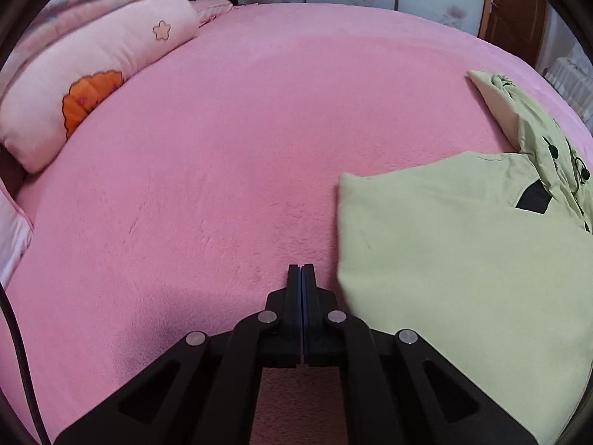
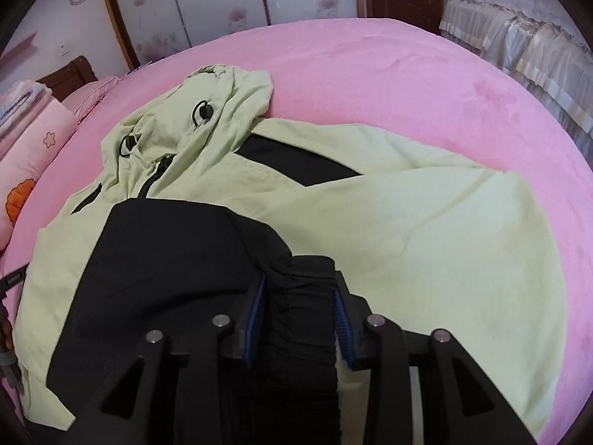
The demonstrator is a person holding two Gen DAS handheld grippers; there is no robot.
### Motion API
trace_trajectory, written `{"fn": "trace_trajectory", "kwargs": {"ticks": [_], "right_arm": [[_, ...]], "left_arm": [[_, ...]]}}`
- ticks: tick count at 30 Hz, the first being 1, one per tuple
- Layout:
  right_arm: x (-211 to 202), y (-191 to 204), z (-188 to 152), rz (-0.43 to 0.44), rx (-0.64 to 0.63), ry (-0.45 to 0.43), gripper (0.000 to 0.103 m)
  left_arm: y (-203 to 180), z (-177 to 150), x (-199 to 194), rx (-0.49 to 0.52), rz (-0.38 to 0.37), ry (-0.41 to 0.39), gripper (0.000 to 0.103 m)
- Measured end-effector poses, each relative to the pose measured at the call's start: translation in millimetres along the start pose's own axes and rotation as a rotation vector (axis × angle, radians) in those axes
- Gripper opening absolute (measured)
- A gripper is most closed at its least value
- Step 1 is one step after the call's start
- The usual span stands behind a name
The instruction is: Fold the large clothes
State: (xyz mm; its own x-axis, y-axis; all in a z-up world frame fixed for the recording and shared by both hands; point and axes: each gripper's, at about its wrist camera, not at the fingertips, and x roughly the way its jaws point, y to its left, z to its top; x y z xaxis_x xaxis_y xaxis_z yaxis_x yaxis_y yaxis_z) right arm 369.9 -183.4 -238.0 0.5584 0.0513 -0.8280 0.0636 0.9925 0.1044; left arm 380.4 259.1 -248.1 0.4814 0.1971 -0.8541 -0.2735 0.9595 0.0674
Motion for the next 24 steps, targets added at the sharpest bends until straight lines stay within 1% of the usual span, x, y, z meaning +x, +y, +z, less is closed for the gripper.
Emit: {"fn": "trace_trajectory", "kwargs": {"ticks": [2, 4, 6, 8, 9, 11, 13, 14, 16, 18, 20, 22, 23, 24], "right_arm": [[-8.7, -0.9, 2.8, -0.023, 0.002, 0.021, 0.041], [-25.7, 0.7, 2.5, -0.035, -0.022, -0.004, 0.041], [-45.7, 3.1, -0.9, -0.04, -0.045, -0.036, 0.042], [-61.7, 6.8, -4.0, -0.021, -0.048, -0.059, 0.043], [-72.9, 9.4, -7.5, 0.001, -0.043, -0.078, 0.043], [-84.7, 17.2, -11.2, 0.026, -0.041, -0.114, 0.043], [-92.3, 29.9, -17.1, 0.045, -0.047, -0.133, 0.043], [-94.3, 36.0, -20.1, 0.056, -0.051, -0.139, 0.043], [-96.3, 54.4, -27.1, 0.069, -0.07, -0.152, 0.043], [-94.0, 71.6, -36.0, 0.086, -0.09, -0.153, 0.043], [-87.7, 84.3, -44.7, 0.112, -0.101, -0.135, 0.043], [-75.9, 96.7, -53.9, 0.142, -0.115, -0.111, 0.043], [-71.6, 101.3, -58.4, 0.15, -0.128, -0.101, 0.043], [-66.7, 104.9, -62.2, 0.15, -0.144, -0.09, 0.043]], "left_arm": [[2.2, 1.4, -10.0, -0.001, -0.008, -0.022, 0.0], [1.8, 4.1, -30.0, 0.018, 0.017, -0.063, 0.005], [-6.1, 7.4, -55.1, 0.029, 0.003, -0.104, 0.01], [-12.2, 7.6, -78.8, 0.025, -0.055, -0.13, 0.022], [-17.9, 6.5, -90.9, 0.018, -0.094, -0.138, 0.026], [-37.7, 0.3, -111.5, 0.0, -0.201, -0.138, 0.038], [-51.2, -16.2, -128.4, -0.021, -0.282, -0.131, 0.047], [-59.9, -25.9, -132.8, -0.028, -0.321, -0.126, 0.047], [-77.6, -43.8, -134.0, -0.03, -0.359, -0.121, 0.047], [-90.8, -63.3, -128.8, -0.045, -0.359, -0.123, 0.047], [-96.5, -78.3, -116.7, -0.059, -0.342, -0.099, 0.047], [-100.0, -93.2, -99.8, -0.048, -0.267, -0.073, 0.047], [-98.5, -99.5, -92.1, -0.03, -0.217, -0.071, 0.047], [-97.7, -104.6, -89.4, -0.017, -0.192, -0.084, 0.047]]}}
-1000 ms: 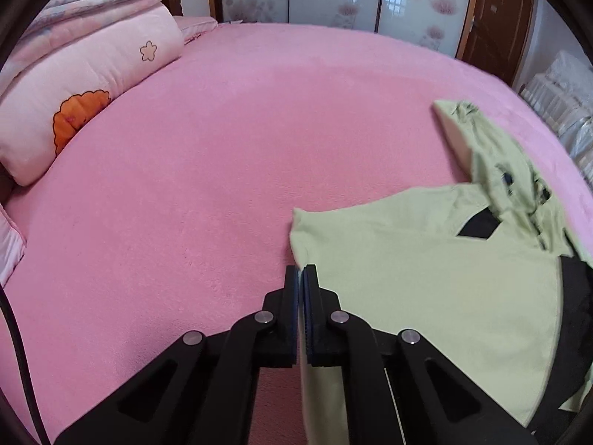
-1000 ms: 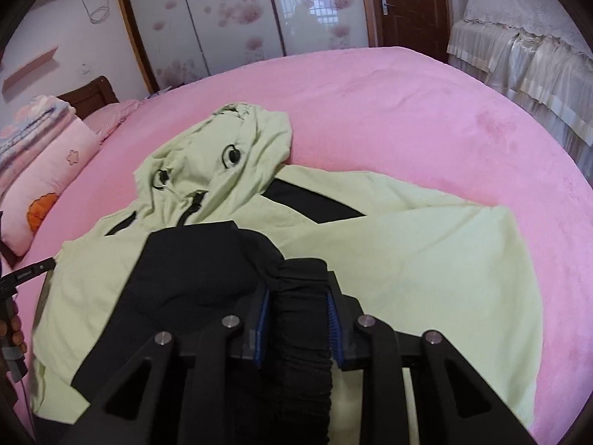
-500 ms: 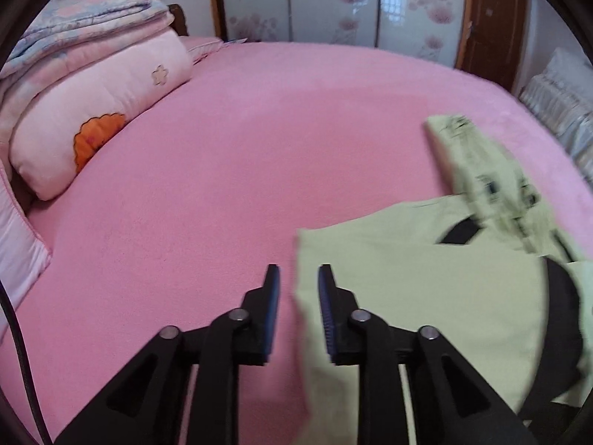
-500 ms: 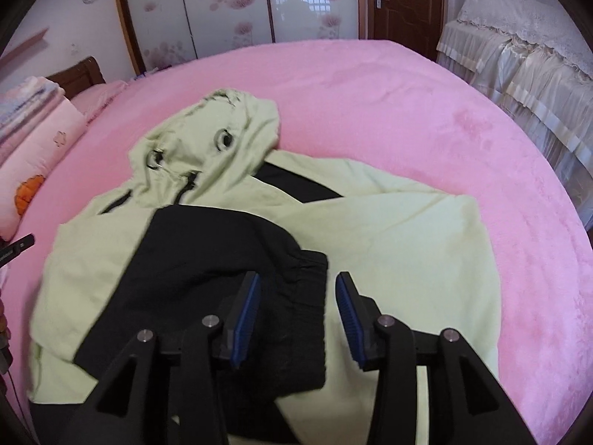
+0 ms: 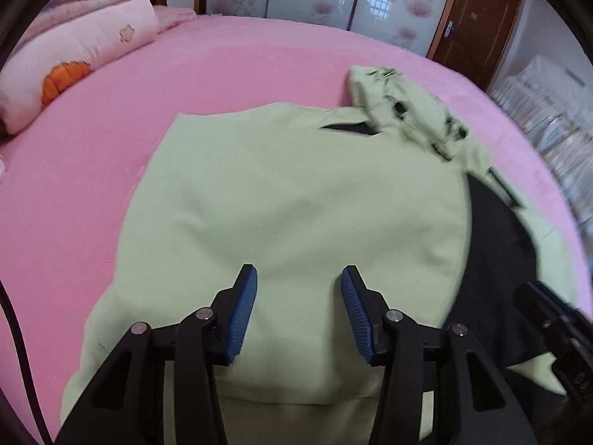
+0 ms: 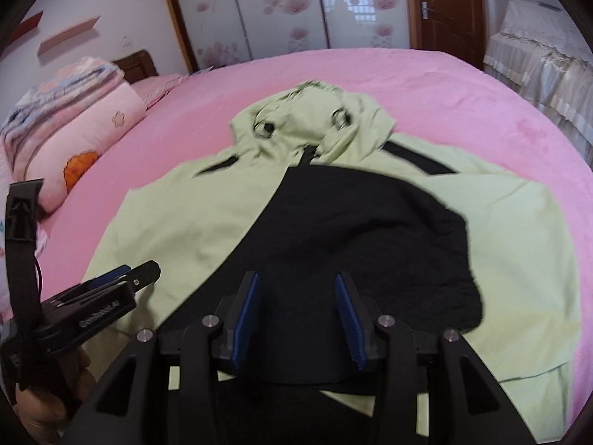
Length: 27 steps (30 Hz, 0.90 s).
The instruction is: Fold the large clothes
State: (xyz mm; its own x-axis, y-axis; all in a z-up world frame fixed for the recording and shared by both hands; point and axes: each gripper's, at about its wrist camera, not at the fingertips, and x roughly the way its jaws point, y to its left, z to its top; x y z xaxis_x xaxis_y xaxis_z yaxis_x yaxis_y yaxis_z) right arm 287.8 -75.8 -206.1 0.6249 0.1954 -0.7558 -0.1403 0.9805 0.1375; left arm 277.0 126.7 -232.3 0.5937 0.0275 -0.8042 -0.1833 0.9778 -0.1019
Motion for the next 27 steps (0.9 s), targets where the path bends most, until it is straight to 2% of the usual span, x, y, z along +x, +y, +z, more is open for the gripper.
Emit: {"fn": "trace_trajectory", "kwargs": {"ticks": [2, 5, 6, 7, 9, 10, 12, 14, 15, 18, 23, 25, 27], "right_arm": [[11.2, 2.8, -8.1, -0.008, -0.041, 0.034, 0.043], [18.5, -15.8, -15.6, -0.067, -0.023, 0.062, 0.04], [17.8, -31.1, -16.5, -0.132, -0.004, 0.064, 0.04], [16.1, -42.8, -16.8, -0.16, 0.013, 0.06, 0.038], [12.5, -71.0, -17.4, -0.158, 0.07, 0.069, 0.003], [10.9, -79.6, -17.4, -0.148, 0.092, 0.076, 0.0], [7.3, -89.2, -17.3, -0.111, 0.129, 0.079, 0.0], [6.1, -86.7, -18.2, -0.125, 0.117, 0.084, 0.0], [6.1, -81.6, -18.5, -0.145, 0.095, 0.087, 0.001], [2.2, -72.6, -18.0, -0.141, 0.092, 0.093, 0.009], [-15.6, -74.6, -11.0, -0.092, 0.147, 0.095, 0.015], [-26.3, -72.1, -7.5, -0.092, 0.149, 0.081, 0.017], [-40.0, -69.8, -3.5, -0.094, 0.148, 0.062, 0.025]], "left_arm": [[7.2, -2.7, 2.9, 0.054, 0.076, -0.024, 0.047], [21.0, -0.3, 6.4, 0.073, 0.076, -0.011, 0.047], [25.6, -0.2, 7.5, 0.083, 0.094, -0.014, 0.047], [28.2, -0.4, 8.8, 0.089, 0.105, -0.019, 0.047], [36.4, -2.4, 10.9, 0.094, 0.123, -0.028, 0.051], [40.6, -2.2, 12.2, 0.088, 0.139, -0.032, 0.059], [51.6, 0.2, 13.7, 0.055, 0.15, -0.032, 0.069], [55.8, 0.9, 18.6, 0.018, 0.158, -0.02, 0.08], [58.3, 1.4, 19.8, 0.004, 0.164, -0.012, 0.082], [61.9, 2.4, 19.6, -0.015, 0.148, 0.003, 0.082], [54.4, 8.0, 8.4, 0.022, 0.175, 0.031, 0.083], [49.9, 13.1, -5.6, 0.024, 0.149, 0.039, 0.083], [46.0, 16.6, -23.2, 0.02, 0.122, 0.027, 0.083]]}}
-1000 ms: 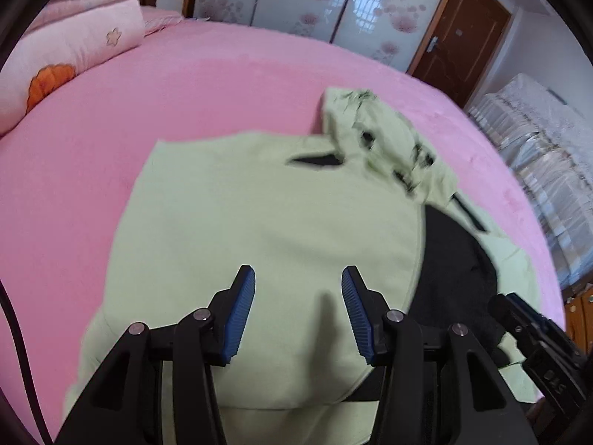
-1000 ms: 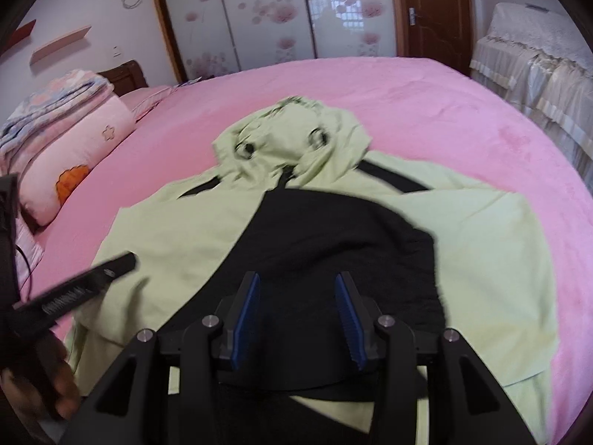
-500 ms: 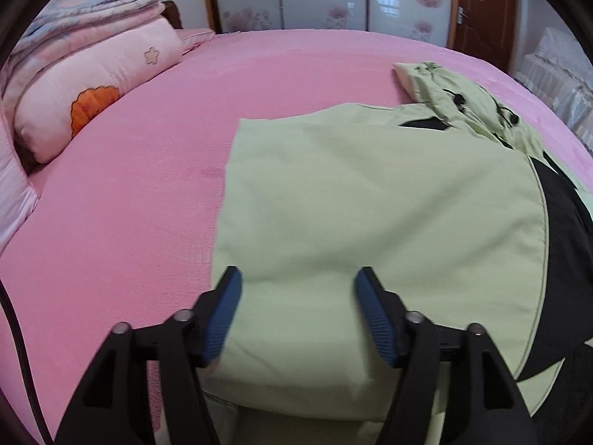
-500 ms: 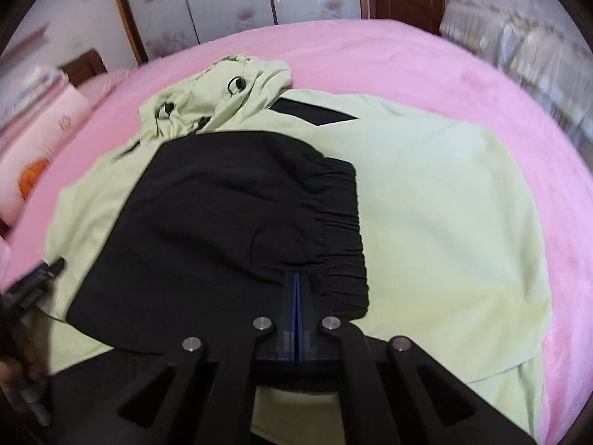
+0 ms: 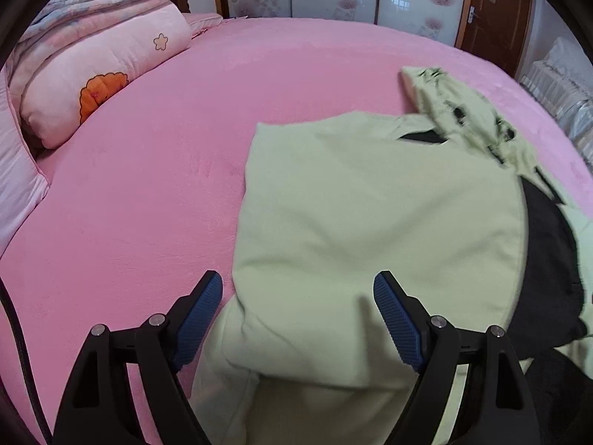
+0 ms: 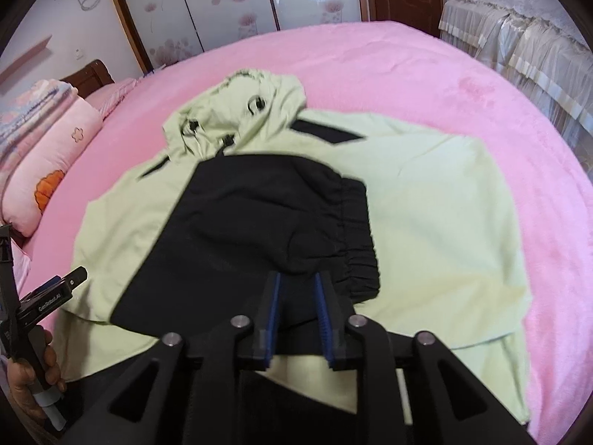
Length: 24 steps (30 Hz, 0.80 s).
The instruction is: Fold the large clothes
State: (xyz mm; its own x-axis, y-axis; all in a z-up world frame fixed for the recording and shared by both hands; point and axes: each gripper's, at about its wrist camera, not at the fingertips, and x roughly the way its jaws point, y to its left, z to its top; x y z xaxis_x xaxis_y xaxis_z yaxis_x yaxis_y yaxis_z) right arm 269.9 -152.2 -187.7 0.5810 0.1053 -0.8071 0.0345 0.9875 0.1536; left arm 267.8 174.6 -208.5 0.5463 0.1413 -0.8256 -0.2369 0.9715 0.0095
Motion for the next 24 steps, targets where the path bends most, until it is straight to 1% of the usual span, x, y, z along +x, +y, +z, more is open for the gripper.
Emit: {"fn": "trace_trajectory", "kwargs": {"ticks": [1, 3, 5, 8, 12, 14, 19, 21, 24], "right_arm": [[-9.2, 0.6, 1.9, -0.003, 0.002, -0.013, 0.028], [-27.1, 2.0, 5.9, -0.001, 0.007, -0.04, 0.042], [-44.6, 3.2, 7.5, 0.001, 0.01, -0.069, 0.047], [-75.9, 5.6, 9.0, 0.011, 0.012, -0.104, 0.051], [-125.9, 6.5, 6.0, 0.01, 0.018, -0.147, 0.053], [-146.5, 7.7, 3.1, 0.011, 0.014, -0.156, 0.056], [-203.1, 7.9, -11.7, 0.036, -0.003, -0.202, 0.063], [-227.4, 7.0, -21.2, 0.051, 0.001, -0.231, 0.072], [-258.4, 4.4, -36.4, 0.089, 0.002, -0.292, 0.074]], "left_arm": [[-1.9, 2.4, -12.2, 0.0, -0.016, -0.007, 0.085], [-5.6, 6.6, -37.0, -0.002, -0.054, -0.021, 0.089], [-8.8, 10.0, -61.6, -0.006, -0.088, -0.045, 0.092], [-16.2, 14.1, -107.6, 0.003, -0.132, -0.084, 0.096], [-23.8, 14.1, -160.3, 0.029, -0.153, -0.121, 0.096], [-24.9, 10.7, -187.1, 0.034, -0.176, -0.136, 0.096], [-21.2, -4.5, -250.6, 0.032, -0.209, -0.178, 0.097], [-19.6, -13.7, -275.0, 0.037, -0.216, -0.2, 0.097], [-16.9, -27.4, -305.0, 0.038, -0.22, -0.227, 0.097]]}}
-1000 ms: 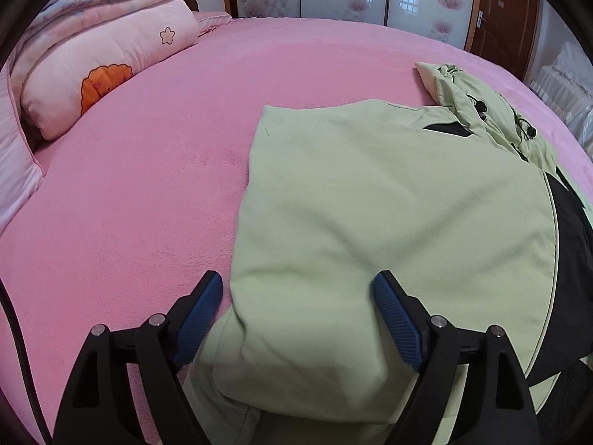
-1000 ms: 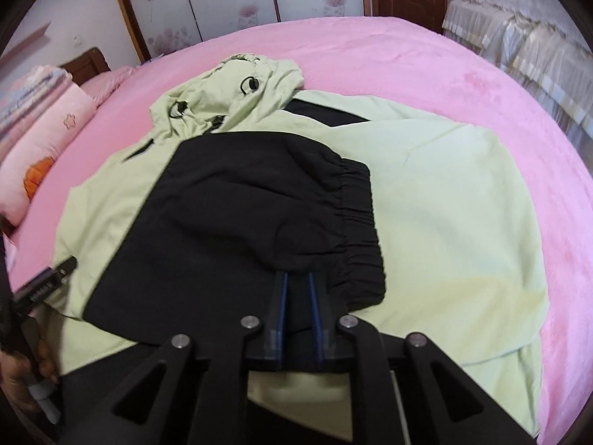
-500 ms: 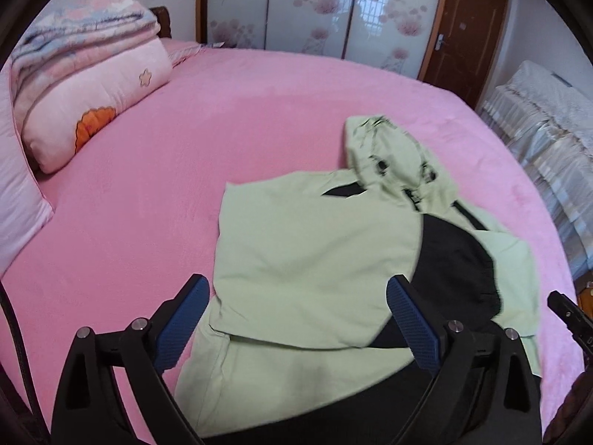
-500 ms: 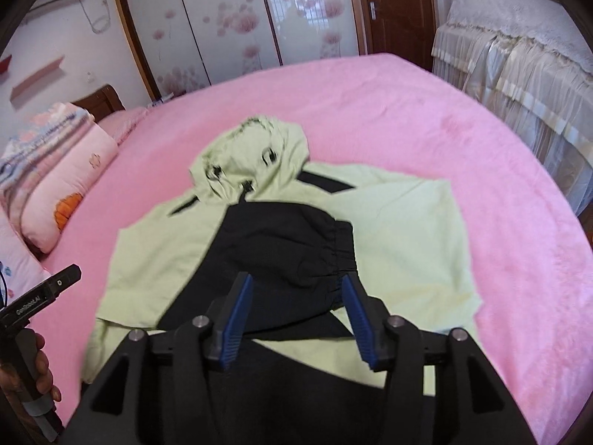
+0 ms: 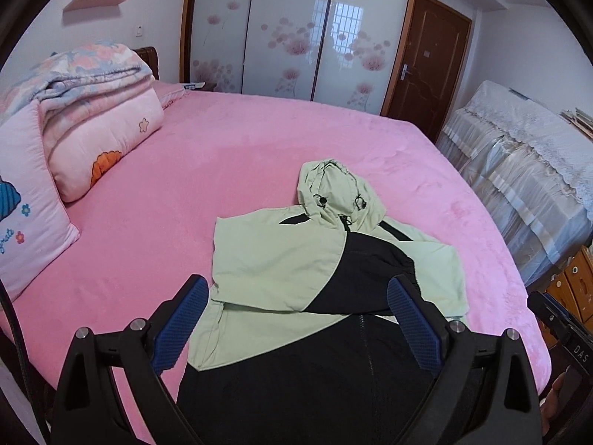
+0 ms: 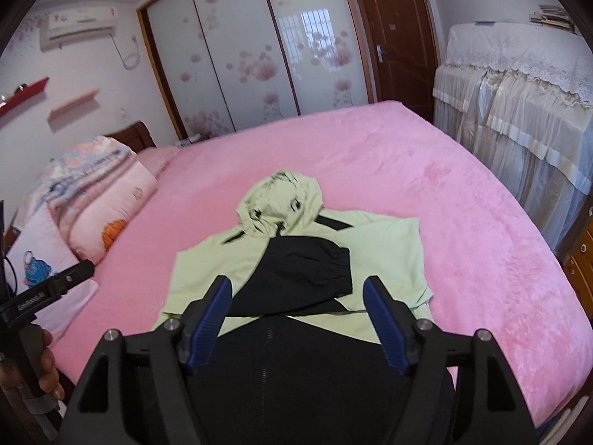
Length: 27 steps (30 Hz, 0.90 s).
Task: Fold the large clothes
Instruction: 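Move both tools back to the black hem of the jacket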
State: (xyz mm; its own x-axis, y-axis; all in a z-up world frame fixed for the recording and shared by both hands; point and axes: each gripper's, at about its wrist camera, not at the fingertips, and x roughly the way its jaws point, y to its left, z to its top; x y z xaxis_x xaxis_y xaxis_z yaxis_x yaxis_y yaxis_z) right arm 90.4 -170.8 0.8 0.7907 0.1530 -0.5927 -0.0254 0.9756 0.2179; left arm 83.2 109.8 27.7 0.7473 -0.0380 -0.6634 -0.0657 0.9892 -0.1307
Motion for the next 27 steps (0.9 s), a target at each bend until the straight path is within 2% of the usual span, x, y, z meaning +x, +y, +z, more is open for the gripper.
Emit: {"fn": "trace_trajectory", "kwargs": {"ticks": [5, 10, 14, 17, 20, 22, 24, 27], "right_arm": [[-39.9, 5.4, -12.0, -0.071, -0.069, -0.036, 0.074], [-80.6, 9.9, -34.0, -0.063, -0.122, -0.141, 0.074], [-100.1, 3.9, -51.8, -0.044, -0.1, -0.205, 0.074], [-104.8, -1.8, -64.3, -0.05, -0.102, -0.205, 0.074], [-105.8, -6.1, -77.2, -0.051, -0.129, -0.16, 0.074], [-108.3, -12.8, -88.4, -0.034, -0.128, -0.145, 0.077], [-112.0, -18.9, -99.0, -0.023, -0.12, -0.148, 0.086], [-113.3, -25.8, -113.7, -0.064, -0.133, -0.147, 0.088]], "left_arm": [[-5.1, -18.2, -49.1, 0.022, 0.022, -0.049, 0.097], [-4.6, -40.2, -78.7, 0.046, 0.041, -0.079, 0.097], [3.0, -61.0, -89.0, 0.035, 0.034, -0.077, 0.097], [9.3, -75.4, -90.3, 0.034, 0.037, -0.074, 0.097], [16.3, -92.0, -89.6, 0.05, 0.042, -0.082, 0.097], [20.5, -104.1, -89.5, 0.07, 0.057, -0.09, 0.097], [25.3, -115.8, -88.5, 0.09, 0.078, -0.084, 0.097], [34.3, -130.0, -84.2, 0.1, 0.064, -0.052, 0.097]]}}
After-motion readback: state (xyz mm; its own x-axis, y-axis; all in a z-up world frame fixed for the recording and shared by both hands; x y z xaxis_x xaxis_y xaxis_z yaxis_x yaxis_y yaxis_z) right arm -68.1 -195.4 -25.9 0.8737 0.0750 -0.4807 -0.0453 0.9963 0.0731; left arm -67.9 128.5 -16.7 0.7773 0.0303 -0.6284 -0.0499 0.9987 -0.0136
